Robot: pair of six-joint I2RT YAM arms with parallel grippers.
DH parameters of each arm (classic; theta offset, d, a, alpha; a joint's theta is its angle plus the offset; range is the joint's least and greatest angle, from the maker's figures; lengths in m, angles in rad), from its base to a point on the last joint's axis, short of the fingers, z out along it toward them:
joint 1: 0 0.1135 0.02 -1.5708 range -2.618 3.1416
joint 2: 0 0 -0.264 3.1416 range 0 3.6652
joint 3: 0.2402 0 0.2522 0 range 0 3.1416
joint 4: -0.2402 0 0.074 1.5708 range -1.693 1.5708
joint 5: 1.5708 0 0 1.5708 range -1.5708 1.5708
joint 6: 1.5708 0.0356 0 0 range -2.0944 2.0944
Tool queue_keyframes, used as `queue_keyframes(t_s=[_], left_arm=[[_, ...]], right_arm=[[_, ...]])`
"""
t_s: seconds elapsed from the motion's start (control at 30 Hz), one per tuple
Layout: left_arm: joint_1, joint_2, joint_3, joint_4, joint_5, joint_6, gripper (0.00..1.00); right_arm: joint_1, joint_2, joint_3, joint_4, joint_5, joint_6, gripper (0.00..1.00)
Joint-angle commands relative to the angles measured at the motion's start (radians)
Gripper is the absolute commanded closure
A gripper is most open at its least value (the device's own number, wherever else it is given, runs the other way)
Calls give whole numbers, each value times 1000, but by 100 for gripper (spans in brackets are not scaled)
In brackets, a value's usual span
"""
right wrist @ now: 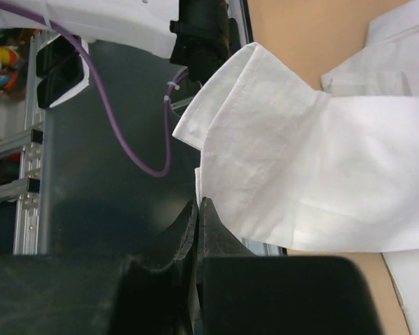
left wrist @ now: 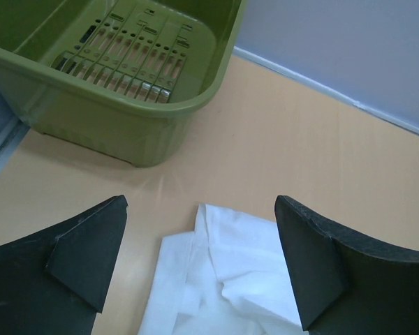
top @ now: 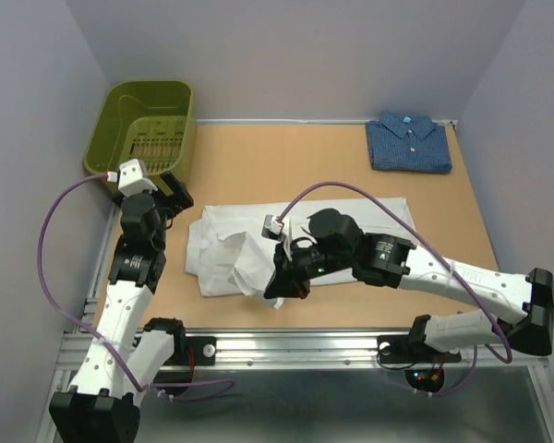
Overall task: Fold and stack the long sleeve shirts
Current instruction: Fold the shirt
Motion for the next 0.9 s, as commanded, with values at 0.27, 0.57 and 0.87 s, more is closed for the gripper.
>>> queue_keyframes(t_s=[0.27, 0.57, 0.87], left_arm=[[3, -11, -13, 29, -16, 3, 1], [3, -5, -11, 29, -1, 6, 1], [3, 12, -10, 32, 24, 7, 1]], right_arm=[[8, -50, 92, -39, 945, 44, 99], [-269, -70, -38, -75, 1177, 177, 100], [-452, -72, -177, -61, 1184, 162, 99]])
